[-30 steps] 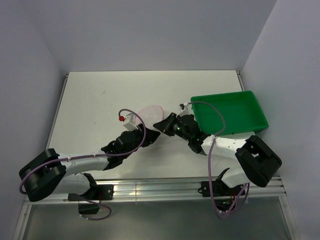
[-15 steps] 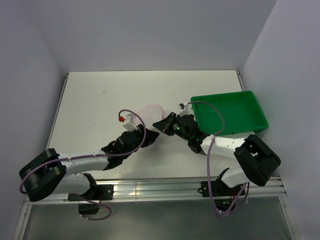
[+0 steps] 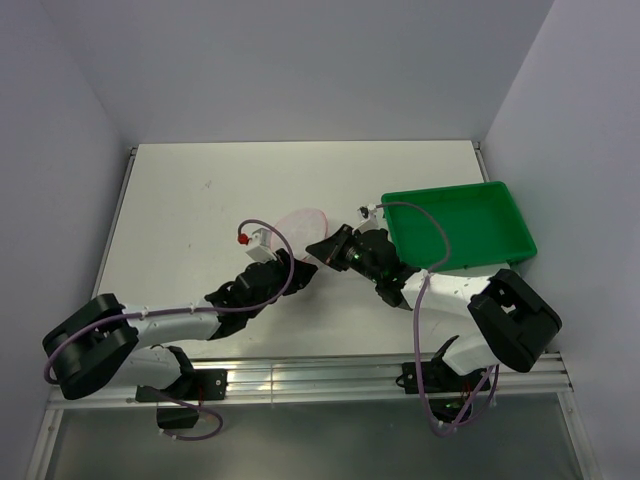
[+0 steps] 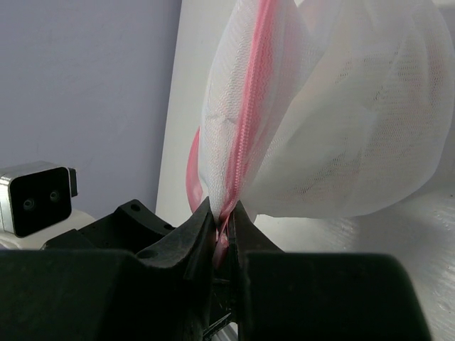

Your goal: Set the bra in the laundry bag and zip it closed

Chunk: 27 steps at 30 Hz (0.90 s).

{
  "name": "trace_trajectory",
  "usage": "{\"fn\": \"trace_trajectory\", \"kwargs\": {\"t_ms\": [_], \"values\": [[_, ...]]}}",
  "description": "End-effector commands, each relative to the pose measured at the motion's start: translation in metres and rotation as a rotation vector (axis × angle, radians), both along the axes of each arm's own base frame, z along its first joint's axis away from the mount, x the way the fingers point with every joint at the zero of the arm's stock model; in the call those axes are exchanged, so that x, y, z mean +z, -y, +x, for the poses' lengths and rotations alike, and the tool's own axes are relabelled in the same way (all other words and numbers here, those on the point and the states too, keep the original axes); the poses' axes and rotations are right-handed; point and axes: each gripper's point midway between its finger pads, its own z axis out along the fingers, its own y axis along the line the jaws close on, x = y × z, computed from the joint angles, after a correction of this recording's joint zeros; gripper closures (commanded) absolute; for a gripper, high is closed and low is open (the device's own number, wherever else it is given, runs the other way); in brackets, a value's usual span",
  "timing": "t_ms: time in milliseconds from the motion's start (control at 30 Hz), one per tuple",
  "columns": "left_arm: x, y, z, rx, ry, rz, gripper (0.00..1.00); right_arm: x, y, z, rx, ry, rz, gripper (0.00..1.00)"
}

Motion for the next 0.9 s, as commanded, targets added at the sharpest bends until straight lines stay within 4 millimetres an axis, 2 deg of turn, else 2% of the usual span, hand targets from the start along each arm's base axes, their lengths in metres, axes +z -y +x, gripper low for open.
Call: {"fn": "trace_trajectory", "kwargs": {"t_ms": [0, 233, 400, 567, 667, 700, 767, 867], "values": [[0.026, 0.005, 0.015, 0.027, 0.084, -0.033, 0.57, 0.012, -0.002, 0.002, 0.000, 0.050, 0.021, 1.00], [0.031, 0.002, 0.019, 0.045, 0.113, -0.041, 0.66, 0.010, -0.001, 0.002, 0.003, 0.055, 0.003, 1.00], [0.033, -0.003, 0.023, 0.076, 0.128, -0.026, 0.65, 0.006, -0.001, 0.000, 0.008, 0.050, -0.002, 1.00], [0.034, -0.007, 0.026, 0.098, 0.137, -0.025, 0.59, 0.005, -0.001, -0.002, 0.017, 0.048, -0.004, 1.00], [0.033, -0.007, 0.028, 0.106, 0.143, -0.021, 0.60, 0.002, -0.002, -0.004, 0.025, 0.042, -0.007, 1.00], [0.034, -0.007, 0.029, 0.106, 0.144, -0.023, 0.61, 0.002, -0.002, -0.004, 0.027, 0.043, -0.008, 1.00], [0.033, -0.006, 0.029, 0.102, 0.145, -0.027, 0.76, 0.001, 0.000, -0.004, 0.021, 0.043, -0.012, 1.00], [0.032, -0.006, 0.027, 0.098, 0.138, -0.031, 0.87, 0.003, 0.001, -0.004, 0.016, 0.047, -0.012, 1.00]]}}
